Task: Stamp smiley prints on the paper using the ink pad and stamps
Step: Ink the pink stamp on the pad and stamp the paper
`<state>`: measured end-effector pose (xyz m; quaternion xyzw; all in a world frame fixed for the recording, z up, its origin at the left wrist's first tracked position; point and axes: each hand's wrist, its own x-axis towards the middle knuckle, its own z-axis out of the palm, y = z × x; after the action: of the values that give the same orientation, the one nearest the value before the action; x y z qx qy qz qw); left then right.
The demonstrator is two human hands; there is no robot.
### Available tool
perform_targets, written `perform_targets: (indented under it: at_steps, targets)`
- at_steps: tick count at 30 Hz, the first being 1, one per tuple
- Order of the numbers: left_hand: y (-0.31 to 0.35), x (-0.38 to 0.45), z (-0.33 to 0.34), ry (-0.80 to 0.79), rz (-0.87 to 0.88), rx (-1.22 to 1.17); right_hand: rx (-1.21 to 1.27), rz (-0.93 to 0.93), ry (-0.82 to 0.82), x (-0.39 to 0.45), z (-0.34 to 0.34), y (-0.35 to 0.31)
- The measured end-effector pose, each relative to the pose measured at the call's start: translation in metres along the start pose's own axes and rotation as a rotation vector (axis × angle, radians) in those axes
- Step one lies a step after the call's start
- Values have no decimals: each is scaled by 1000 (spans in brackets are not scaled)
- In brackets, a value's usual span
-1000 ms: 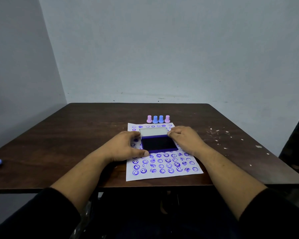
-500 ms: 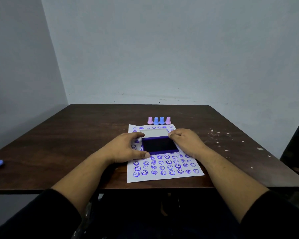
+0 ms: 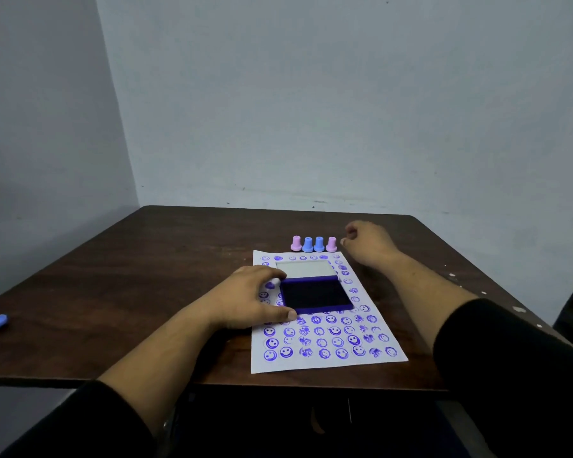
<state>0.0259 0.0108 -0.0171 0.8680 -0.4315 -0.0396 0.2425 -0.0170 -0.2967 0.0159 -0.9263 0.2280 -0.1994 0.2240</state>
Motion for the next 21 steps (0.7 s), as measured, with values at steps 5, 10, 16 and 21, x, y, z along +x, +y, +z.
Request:
perform_targets:
  at_steps: [5,10,16,21]
  targets:
    - [1,0,1,34,6,9,3,-60,-62,17,16,-3]
    - [1,2,1,41,-7,-7,-40,-116,-80,26,31,-6]
    - [2,3,1,19,-6,-2,12,-80,-20,25,41,-4]
    - [3,2,1,7,-3,25,137,-68,48,12,26,-9]
